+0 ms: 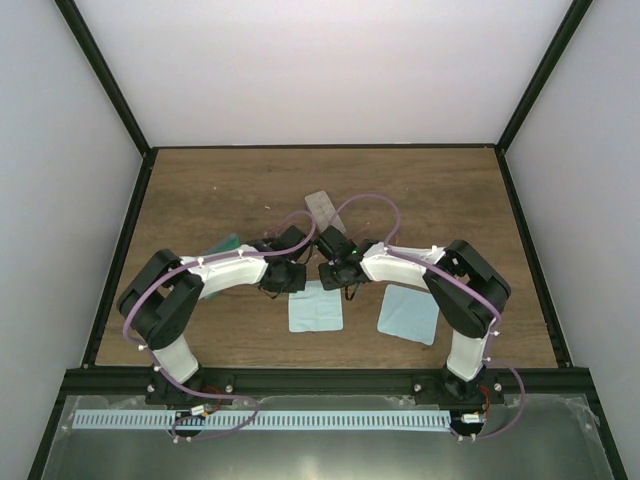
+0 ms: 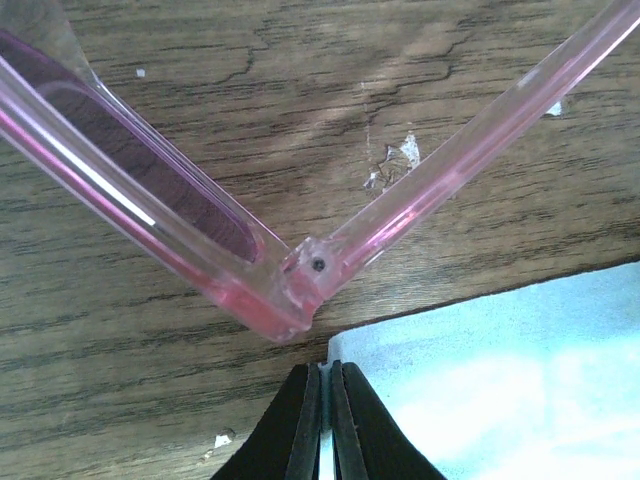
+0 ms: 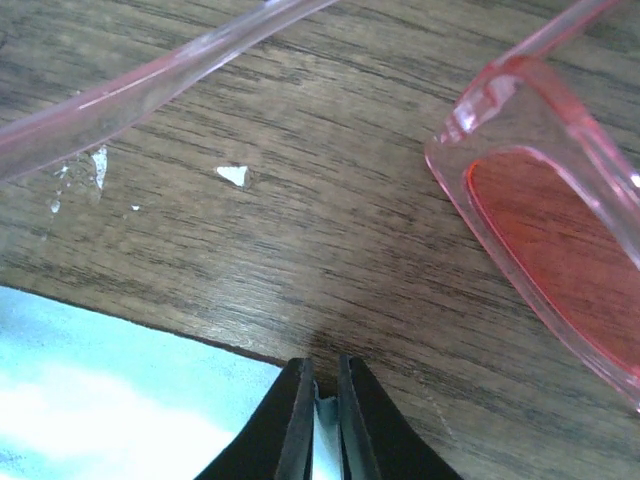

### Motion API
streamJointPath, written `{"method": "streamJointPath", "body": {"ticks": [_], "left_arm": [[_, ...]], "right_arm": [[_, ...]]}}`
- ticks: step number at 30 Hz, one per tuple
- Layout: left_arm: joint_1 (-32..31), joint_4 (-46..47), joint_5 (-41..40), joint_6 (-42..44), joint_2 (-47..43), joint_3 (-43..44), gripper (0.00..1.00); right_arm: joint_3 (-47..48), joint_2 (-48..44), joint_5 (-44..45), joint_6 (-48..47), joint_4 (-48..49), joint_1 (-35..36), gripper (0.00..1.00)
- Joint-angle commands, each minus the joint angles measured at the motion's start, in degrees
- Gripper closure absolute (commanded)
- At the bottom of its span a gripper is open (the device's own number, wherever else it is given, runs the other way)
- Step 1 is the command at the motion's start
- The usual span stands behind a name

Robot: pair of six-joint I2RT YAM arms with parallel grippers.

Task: Organize the sunglasses
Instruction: Adjust the glasses cleaning cloth at the center of the board.

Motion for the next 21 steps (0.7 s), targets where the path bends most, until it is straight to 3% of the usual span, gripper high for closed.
{"method": "streamJointPath", "body": {"ticks": [1, 5, 21], "left_arm": [[0.0, 0.5, 0.2, 1.0, -0.7, 1.0, 0.96], [0.1, 0.5, 0.2, 1.1, -0.8, 1.2, 0.96], [0.0, 0.4, 0.6, 0.4, -3.3, 1.0, 0.96]], "right_arm": [[1.8, 0.5, 0.2, 0.2, -0.3, 0.2, 0.94], [1.6, -0.6, 0.2, 0.5, -0.5, 0.2, 0.99], [1.4, -2.7, -0.7, 0.6, -0.6, 0.3, 0.99]]}}
